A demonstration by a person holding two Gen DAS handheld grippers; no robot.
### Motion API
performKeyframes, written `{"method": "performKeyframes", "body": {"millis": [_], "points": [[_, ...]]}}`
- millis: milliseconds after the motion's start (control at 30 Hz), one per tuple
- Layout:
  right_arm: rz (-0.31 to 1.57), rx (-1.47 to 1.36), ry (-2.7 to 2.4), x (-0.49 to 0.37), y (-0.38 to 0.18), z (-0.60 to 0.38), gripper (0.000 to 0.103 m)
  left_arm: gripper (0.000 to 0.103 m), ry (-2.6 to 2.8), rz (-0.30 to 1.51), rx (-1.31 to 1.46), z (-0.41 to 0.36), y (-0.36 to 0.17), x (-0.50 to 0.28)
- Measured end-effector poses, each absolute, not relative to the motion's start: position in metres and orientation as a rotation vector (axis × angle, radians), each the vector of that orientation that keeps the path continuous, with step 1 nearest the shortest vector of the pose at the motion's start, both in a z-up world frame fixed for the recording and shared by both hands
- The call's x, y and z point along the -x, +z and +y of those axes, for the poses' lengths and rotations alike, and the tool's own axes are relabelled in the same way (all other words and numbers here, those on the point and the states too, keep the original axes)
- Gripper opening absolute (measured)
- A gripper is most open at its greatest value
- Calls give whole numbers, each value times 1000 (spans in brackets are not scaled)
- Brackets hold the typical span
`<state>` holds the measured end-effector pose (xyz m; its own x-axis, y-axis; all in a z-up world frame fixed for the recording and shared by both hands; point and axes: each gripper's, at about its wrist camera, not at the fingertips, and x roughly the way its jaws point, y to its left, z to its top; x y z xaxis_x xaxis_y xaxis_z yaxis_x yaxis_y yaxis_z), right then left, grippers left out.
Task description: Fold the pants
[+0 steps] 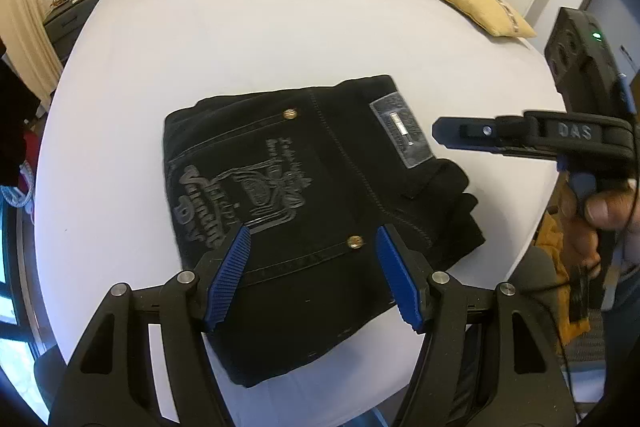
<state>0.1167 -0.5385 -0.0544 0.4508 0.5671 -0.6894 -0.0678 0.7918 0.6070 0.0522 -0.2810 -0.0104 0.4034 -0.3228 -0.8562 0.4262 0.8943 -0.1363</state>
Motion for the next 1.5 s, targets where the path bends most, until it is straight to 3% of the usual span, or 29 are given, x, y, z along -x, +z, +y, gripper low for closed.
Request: {"method": "performKeyframes", "body": {"millis": [200,300,500,567,767,900,1100,1200,1367,1500], "points": [[1129,-536,415,-111,-88,-526,37,64,-450,1064,-102,-269,-12,-51],[1129,-604,384,-100,-105,-543,16,64,-439,1087,-97,-265,-22,-53],[1099,-691,326,-71,-113,-578,2,64,-417,1108,-78,-248,-36,-55],[1067,-670,302,-64,-98,-583,3,64,-415,1101,-71,-243,-36,-55],[967,-641,427,-75,-58,-557,27,64,-386,1085,-58,-235,-40,-57],[1079,-610,438,-77,-90,-537,31,69,-394,1079,-70,-236,-44,-55],[1055,-691,396,-45,-119,-559,0,70,-408,1072,-62,-230,-49,-53],[1075,-649,372,-42,-107,-563,2,70,-406,1048,-40,-226,-44,-57],[934,-638,466,-68,-54,-559,33,70,-411,1055,-48,-230,-52,-64],[940,-604,574,-123,-47,-527,37,74,-412,1042,-67,-235,-56,-60]]}}
